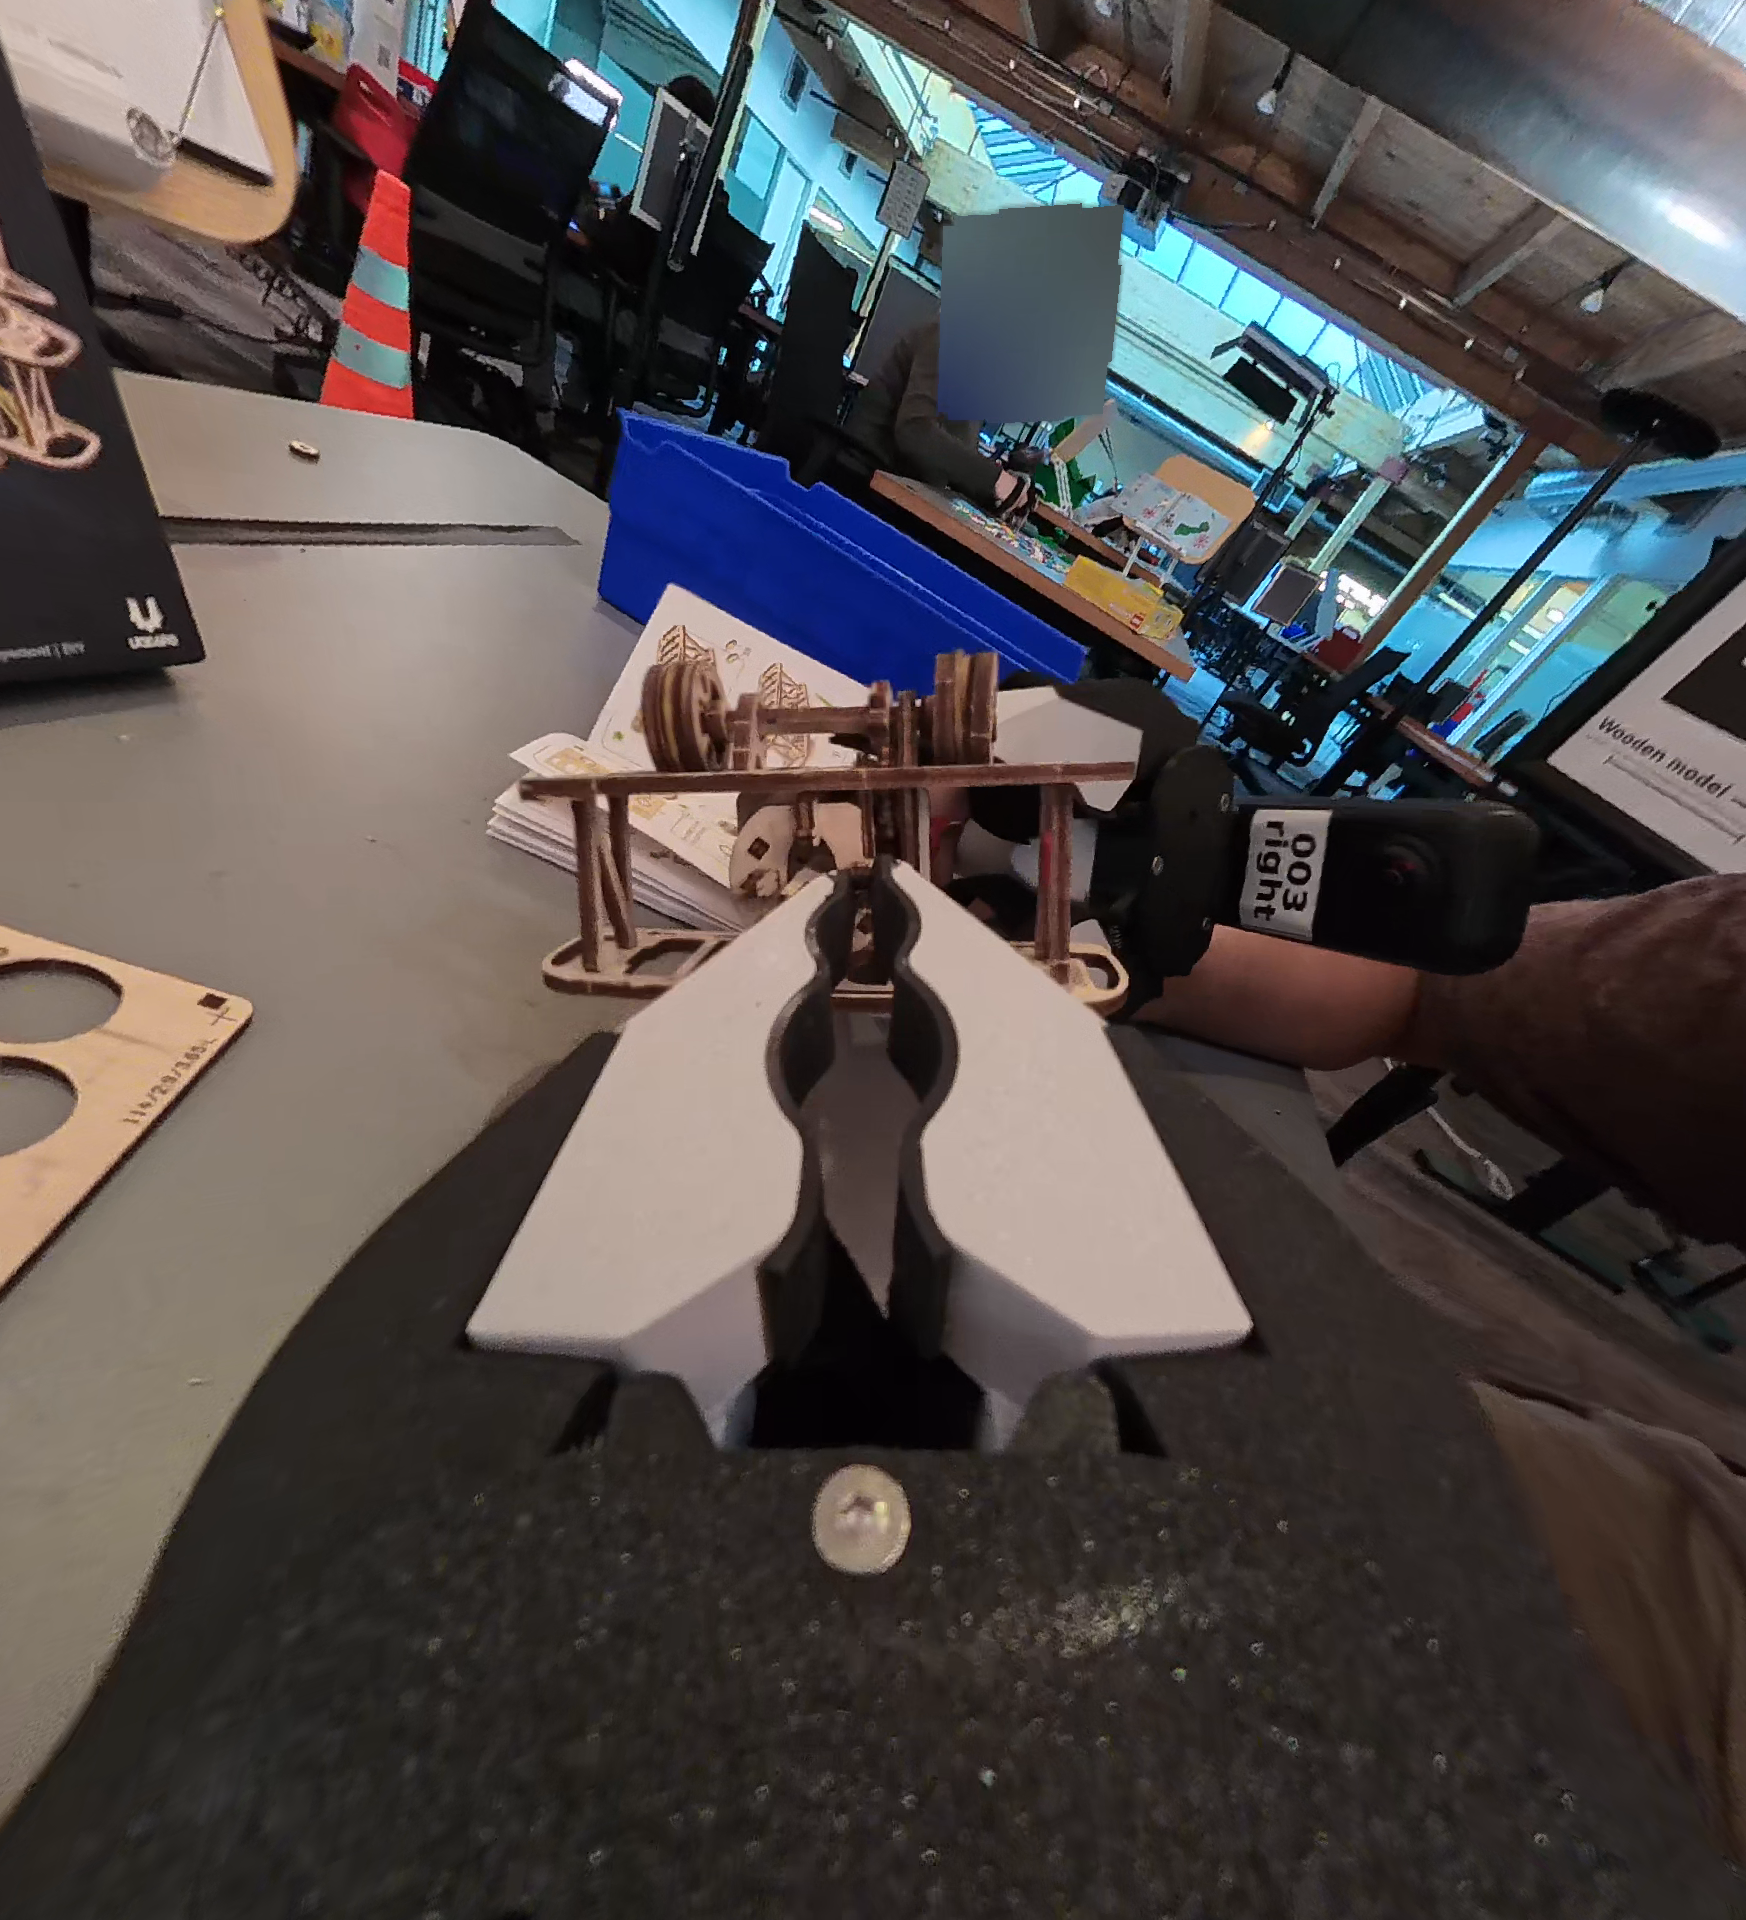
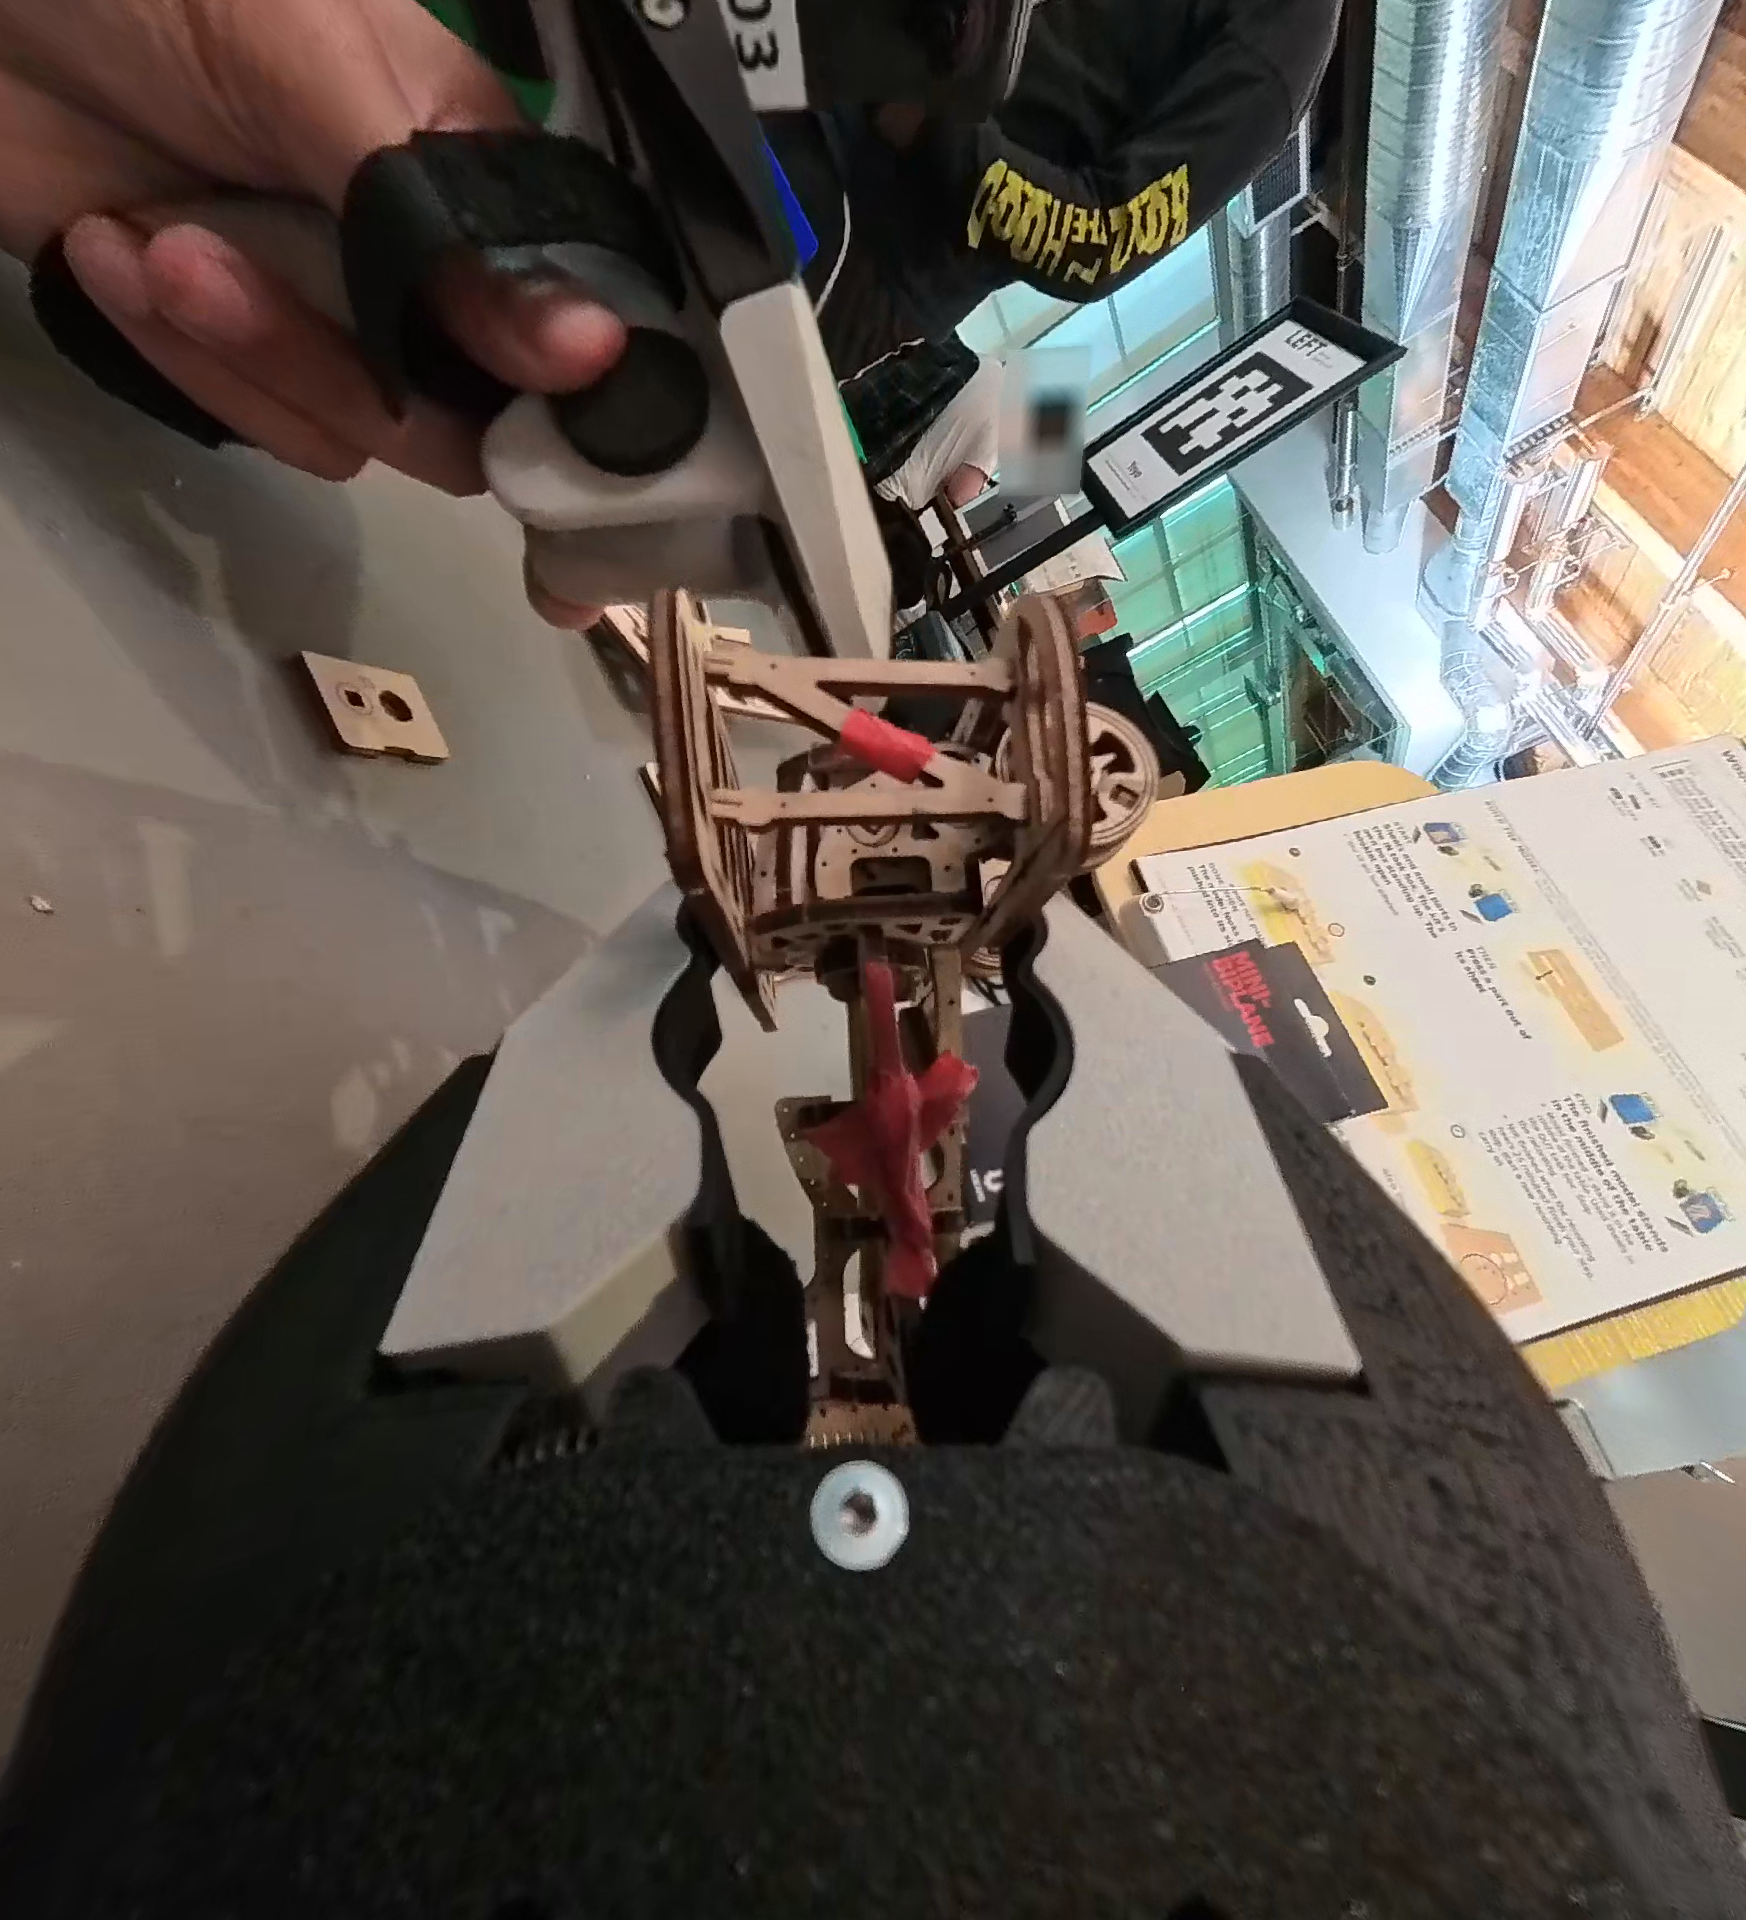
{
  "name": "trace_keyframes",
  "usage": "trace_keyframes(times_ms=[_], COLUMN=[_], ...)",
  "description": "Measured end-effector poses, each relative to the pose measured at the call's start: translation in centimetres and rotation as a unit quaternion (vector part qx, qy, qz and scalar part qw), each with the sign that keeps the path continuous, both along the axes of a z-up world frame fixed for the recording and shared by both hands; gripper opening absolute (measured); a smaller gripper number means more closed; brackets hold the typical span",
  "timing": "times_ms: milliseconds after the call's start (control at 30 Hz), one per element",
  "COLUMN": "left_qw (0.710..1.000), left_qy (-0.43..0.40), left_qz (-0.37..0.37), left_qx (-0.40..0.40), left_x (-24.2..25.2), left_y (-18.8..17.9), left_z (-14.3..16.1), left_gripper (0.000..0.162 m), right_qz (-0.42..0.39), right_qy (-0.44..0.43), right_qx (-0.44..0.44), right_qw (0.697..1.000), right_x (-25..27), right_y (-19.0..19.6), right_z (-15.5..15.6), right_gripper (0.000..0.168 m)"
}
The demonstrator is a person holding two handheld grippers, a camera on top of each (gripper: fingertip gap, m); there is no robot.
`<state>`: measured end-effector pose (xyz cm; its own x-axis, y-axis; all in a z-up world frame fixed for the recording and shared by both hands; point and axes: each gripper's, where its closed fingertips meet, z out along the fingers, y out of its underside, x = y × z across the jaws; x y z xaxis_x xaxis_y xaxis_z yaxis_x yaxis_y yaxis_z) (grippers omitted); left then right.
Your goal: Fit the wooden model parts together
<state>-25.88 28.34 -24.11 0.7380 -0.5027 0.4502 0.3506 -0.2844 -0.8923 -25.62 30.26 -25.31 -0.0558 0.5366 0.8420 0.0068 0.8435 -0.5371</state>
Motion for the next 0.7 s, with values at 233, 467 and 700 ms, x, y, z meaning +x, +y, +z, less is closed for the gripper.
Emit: trace_keyframes(times_ms=[233, 467, 700], left_qw=[1.000, 0.999, 0.998], left_qy=[-0.006, 0.027, 0.061], left_qz=[-0.002, 0.015, 0.025], left_qx=[-0.021, -0.022, -0.007], left_x=[-0.10, -0.23, -0.08], left_y=[-0.01, 0.07, -0.03], left_z=[-0.45, -0.82, -0.62], left_gripper=[0.000, 0.000, 0.000], right_qz=[0.000, 0.000, 0.011], right_qy=[-0.007, -0.016, -0.009], right_qx=[0.010, 0.006, -0.004], right_qw=[1.000, 1.000, 1.000], right_x=[-0.11, -0.24, -0.13], right_y=[0.04, 0.11, -0.06], right_z=[-0.37, -0.72, -0.42], right_gripper=[0.053, 0.053, 0.053])
